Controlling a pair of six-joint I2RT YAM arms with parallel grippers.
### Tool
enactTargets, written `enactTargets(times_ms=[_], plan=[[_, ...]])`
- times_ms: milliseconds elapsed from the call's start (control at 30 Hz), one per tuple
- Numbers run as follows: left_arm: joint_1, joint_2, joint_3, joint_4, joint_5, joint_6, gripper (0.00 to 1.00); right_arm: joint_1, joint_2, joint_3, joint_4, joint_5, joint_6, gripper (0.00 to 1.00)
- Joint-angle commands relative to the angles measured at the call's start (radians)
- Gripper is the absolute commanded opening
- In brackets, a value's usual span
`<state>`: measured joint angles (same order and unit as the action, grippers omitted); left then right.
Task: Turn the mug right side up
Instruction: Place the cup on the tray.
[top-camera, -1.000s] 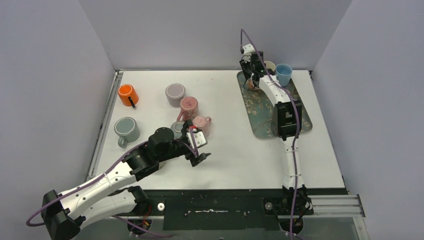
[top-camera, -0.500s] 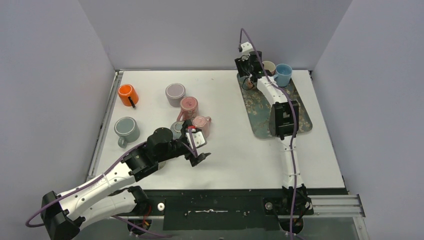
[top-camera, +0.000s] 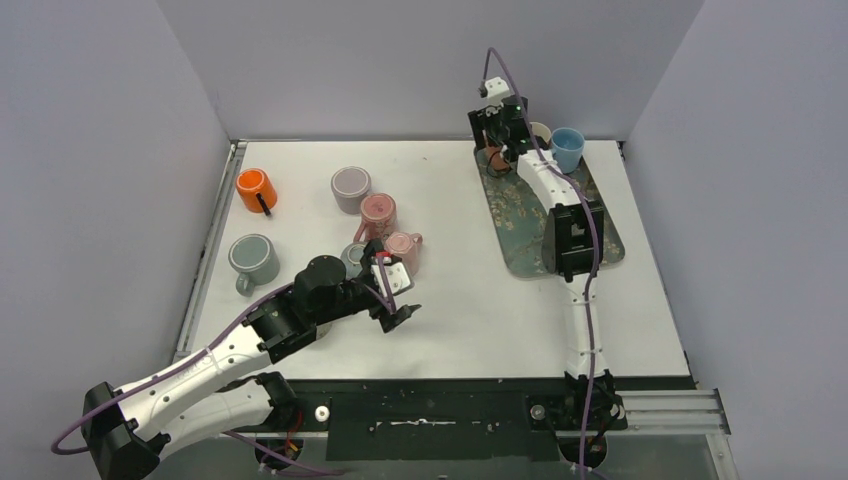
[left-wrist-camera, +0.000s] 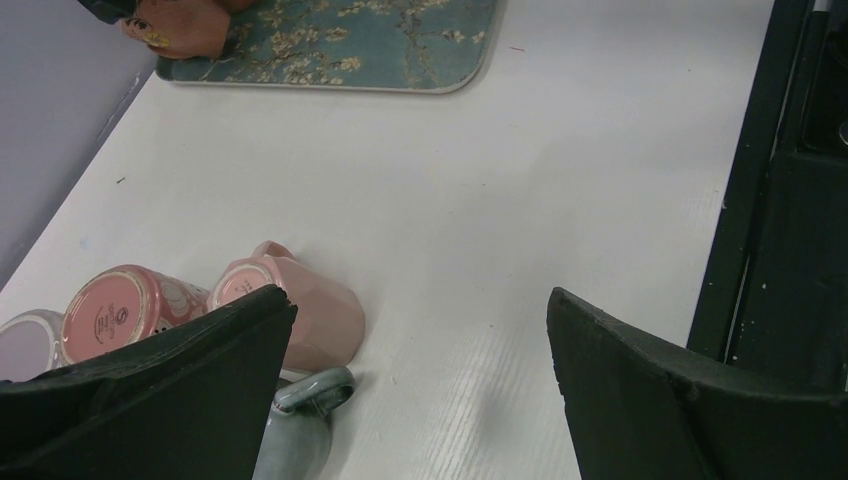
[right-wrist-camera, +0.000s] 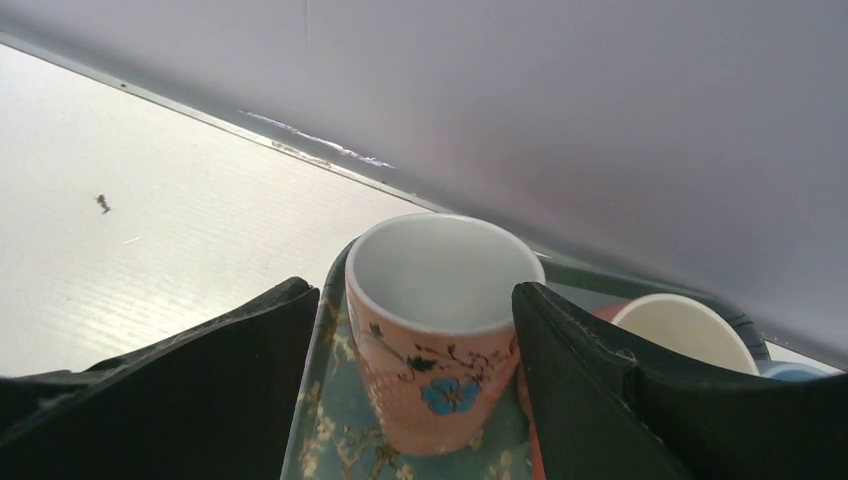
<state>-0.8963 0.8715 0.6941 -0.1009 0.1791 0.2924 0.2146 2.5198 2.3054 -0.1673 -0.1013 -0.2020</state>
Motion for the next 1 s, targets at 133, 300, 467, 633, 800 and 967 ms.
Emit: enactTargets(times_ms=[133, 300, 467, 633, 800, 967], plan=[[-0.004, -0.013, 0.009, 0.030, -0.048, 0.008, 0.97, -0.005, -0.272, -0.220, 0.068, -0.005, 0.020, 0.69], [-0.004, -0.016, 0.005, 0.034, -0.044, 0.009, 0.97, -0.004, -0.253, -0.221, 0.034, 0.022, 0.044, 0.69], [-0.003, -0.004, 0.010, 0.026, -0.050, 0.009, 0.97, 0.005, -0.187, -0.129, -0.023, 0.074, 0.271, 0.65], [-0.002, 0.022, 0.019, 0.038, -0.139, -0.050, 0.97, 0.077, -0.192, -0.187, 0.015, 0.198, 0.346, 0.66], [0.000, 0.065, 0.058, 0.030, -0.286, -0.131, 0.97, 0.134, -0.179, -0.193, 0.016, 0.392, 0.415, 0.67], [0.013, 0.098, 0.118, -0.013, -0.408, -0.232, 0.97, 0.158, -0.155, -0.209, 0.030, 0.538, 0.472, 0.68]])
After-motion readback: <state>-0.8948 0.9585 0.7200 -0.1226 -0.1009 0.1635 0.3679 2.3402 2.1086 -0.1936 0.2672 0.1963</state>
